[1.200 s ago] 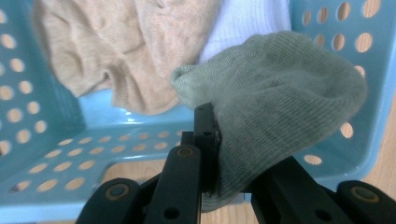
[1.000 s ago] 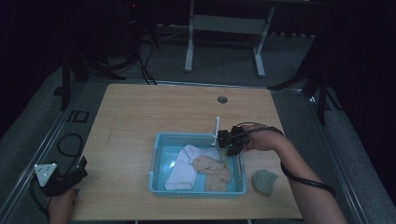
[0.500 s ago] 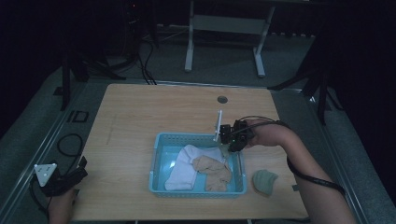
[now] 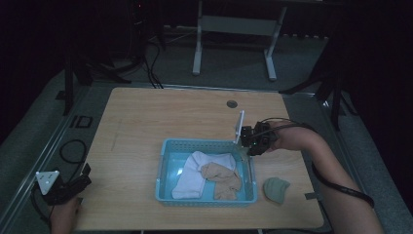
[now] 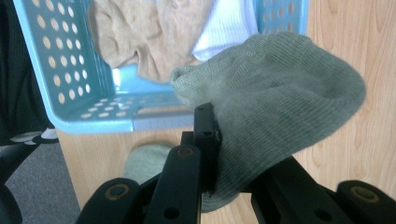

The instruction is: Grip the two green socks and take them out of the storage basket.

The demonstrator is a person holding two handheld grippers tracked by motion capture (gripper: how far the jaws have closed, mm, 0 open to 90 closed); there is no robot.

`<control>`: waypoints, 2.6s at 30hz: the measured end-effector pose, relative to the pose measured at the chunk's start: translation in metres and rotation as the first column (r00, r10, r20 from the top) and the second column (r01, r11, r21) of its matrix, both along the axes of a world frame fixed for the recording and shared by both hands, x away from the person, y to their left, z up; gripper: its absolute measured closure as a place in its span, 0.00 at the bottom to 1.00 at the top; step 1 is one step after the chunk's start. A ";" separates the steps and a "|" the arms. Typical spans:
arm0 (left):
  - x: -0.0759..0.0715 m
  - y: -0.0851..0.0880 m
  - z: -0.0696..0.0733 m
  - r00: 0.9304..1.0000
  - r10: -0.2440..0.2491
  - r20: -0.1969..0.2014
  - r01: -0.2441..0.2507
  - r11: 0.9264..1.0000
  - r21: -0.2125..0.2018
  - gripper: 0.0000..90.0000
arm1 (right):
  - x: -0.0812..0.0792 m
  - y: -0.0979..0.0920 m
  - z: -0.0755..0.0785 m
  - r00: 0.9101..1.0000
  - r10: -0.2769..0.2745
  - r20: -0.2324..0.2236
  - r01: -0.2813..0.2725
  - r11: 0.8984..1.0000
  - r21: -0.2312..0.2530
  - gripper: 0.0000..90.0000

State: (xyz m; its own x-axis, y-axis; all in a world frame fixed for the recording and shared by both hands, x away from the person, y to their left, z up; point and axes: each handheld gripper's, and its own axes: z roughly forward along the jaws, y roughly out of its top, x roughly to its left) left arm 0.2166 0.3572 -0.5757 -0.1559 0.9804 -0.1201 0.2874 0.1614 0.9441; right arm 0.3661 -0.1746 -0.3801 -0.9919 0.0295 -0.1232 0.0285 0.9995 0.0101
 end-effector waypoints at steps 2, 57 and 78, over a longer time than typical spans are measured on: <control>0.000 0.000 0.000 1.000 0.000 -0.002 0.000 1.000 0.000 0.01 | 0.001 -0.007 0.000 1.000 -0.012 0.002 0.012 1.000 0.001 0.93; 0.000 -0.001 0.000 1.000 0.000 -0.005 0.000 1.000 0.008 0.01 | 0.048 -0.079 -0.114 0.961 -0.262 -0.084 0.270 0.957 0.103 0.93; 0.001 0.000 0.000 1.000 -0.004 -0.013 0.004 1.000 0.005 0.01 | 0.046 -0.082 -0.117 0.955 -0.294 -0.035 0.294 0.956 0.004 0.70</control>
